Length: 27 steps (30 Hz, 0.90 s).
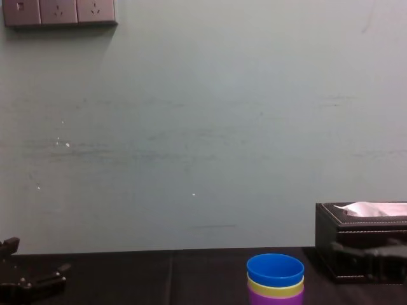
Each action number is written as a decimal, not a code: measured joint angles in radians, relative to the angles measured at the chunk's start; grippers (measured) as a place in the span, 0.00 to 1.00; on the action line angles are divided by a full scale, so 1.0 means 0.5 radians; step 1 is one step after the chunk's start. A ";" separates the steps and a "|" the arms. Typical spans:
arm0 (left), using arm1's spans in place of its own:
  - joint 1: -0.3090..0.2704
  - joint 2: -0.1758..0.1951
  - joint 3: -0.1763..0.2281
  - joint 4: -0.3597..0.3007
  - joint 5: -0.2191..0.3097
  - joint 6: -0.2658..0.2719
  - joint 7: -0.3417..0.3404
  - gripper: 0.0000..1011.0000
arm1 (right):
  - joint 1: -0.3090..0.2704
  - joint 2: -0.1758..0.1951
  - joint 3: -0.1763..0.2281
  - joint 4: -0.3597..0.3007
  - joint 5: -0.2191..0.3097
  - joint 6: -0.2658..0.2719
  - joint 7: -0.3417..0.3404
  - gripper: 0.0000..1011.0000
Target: Stack the three plastic cups sequentially using one hand.
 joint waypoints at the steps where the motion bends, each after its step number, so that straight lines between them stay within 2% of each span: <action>1: 0.000 0.000 0.000 0.000 0.000 0.000 0.000 0.99 | -0.012 -0.014 0.011 0.010 0.001 0.016 -0.010 0.99; 7: 0.000 0.000 0.000 0.000 0.000 0.000 0.000 0.99 | -0.026 -0.061 0.058 0.047 0.021 0.104 -0.018 0.99; 12: 0.000 0.000 0.000 0.000 0.000 0.000 0.000 0.99 | -0.015 -0.066 0.068 0.059 0.014 0.153 0.003 0.99; 27: 0.000 0.000 0.000 0.000 0.000 0.000 0.000 0.99 | -0.018 -0.066 0.065 0.058 0.015 0.141 0.001 0.99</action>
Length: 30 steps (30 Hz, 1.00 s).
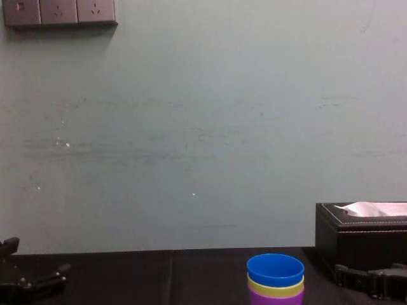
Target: Stack the three plastic cups sequentially using one hand.
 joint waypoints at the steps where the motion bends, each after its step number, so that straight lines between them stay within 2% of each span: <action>1: 0.000 0.000 0.000 0.000 0.000 0.000 0.000 0.99 | 0.000 0.000 0.000 0.000 0.000 0.000 0.000 0.99; 30: 0.000 0.000 0.000 0.000 0.000 0.000 0.000 0.99 | -0.002 0.000 -0.001 -0.003 0.003 -0.008 -0.004 0.99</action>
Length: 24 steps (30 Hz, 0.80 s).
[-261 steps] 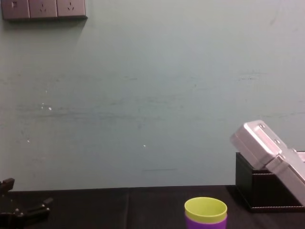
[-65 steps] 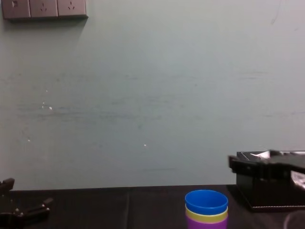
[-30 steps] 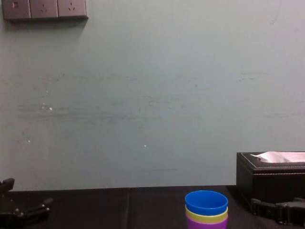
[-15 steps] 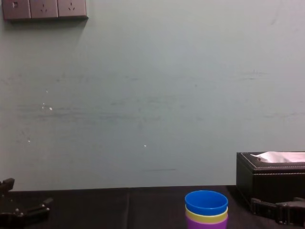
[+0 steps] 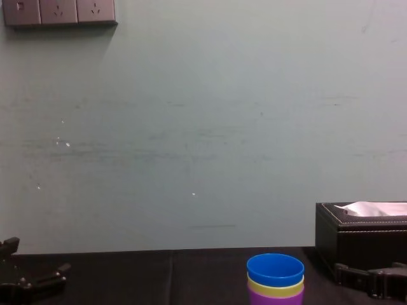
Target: Stack the three plastic cups sequentially using one hand.
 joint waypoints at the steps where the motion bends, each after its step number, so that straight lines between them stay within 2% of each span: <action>1: 0.000 0.000 0.000 0.000 0.000 0.000 0.000 0.99 | 0.000 0.000 0.000 0.000 0.000 0.000 0.000 0.99; 24: 0.000 0.000 0.000 0.000 0.000 0.000 0.000 0.99 | 0.000 0.000 0.000 0.000 0.000 0.000 0.000 0.99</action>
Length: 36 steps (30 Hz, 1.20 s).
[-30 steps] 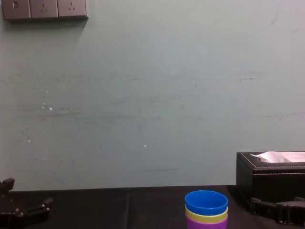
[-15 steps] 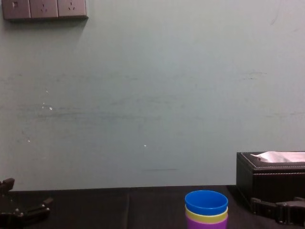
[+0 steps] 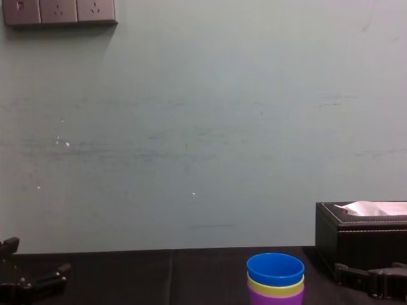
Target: Stack the three plastic cups sequentially using one hand.
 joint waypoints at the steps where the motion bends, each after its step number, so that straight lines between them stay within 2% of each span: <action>1: 0.000 0.000 0.000 0.000 0.000 0.000 0.000 0.99 | 0.000 0.000 0.000 0.000 0.000 0.000 0.000 0.99; 36: 0.000 0.000 0.000 0.000 0.000 0.000 0.000 0.99 | 0.000 0.000 0.000 0.000 0.000 0.000 0.000 0.99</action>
